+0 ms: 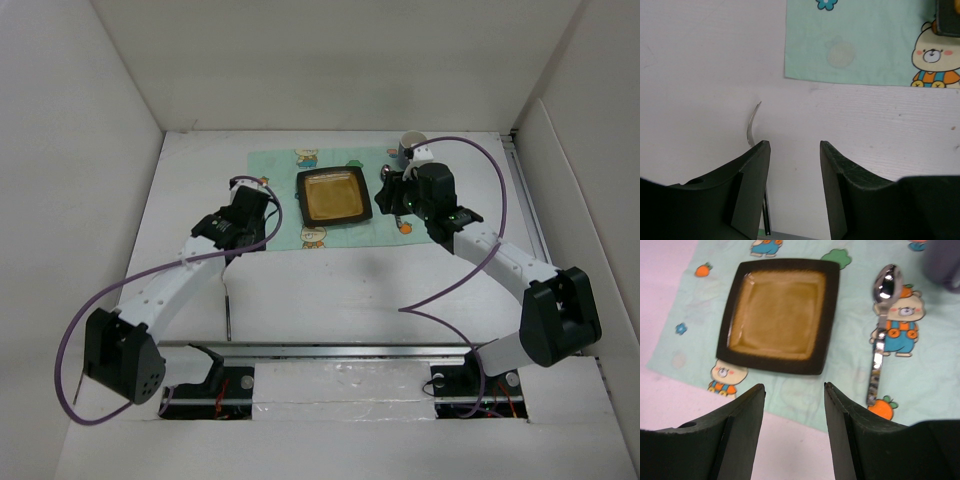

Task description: Set the dinner table for one person

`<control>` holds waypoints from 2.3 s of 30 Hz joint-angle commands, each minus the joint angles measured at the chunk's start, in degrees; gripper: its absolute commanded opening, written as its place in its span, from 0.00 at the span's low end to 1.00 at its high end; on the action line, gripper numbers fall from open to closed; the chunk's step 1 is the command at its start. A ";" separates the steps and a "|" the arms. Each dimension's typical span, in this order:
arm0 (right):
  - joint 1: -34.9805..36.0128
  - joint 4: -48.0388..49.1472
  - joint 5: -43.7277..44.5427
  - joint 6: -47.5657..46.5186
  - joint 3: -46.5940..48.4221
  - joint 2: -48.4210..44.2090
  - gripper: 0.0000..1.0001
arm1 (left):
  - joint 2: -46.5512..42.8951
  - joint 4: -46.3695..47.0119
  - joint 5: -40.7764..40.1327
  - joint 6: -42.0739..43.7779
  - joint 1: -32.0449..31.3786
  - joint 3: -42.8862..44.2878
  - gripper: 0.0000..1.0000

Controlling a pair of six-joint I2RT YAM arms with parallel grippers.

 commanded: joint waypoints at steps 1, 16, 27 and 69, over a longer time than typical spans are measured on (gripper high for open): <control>-0.37 5.26 -2.34 0.78 -2.07 -2.53 0.56 | 6.32 -10.65 -5.68 -4.14 -1.10 5.85 0.41; -10.31 10.61 -16.23 3.33 -6.73 -5.17 0.55 | 18.85 -8.30 -7.10 -9.09 10.58 3.40 0.47; -10.31 10.88 -16.94 3.77 -7.26 -6.40 0.55 | 25.52 -1.96 3.37 -1.69 13.85 1.46 0.39; -10.84 11.05 -14.48 3.33 -7.17 -3.85 0.55 | 31.06 16.14 48.82 18.17 9.27 11.75 0.05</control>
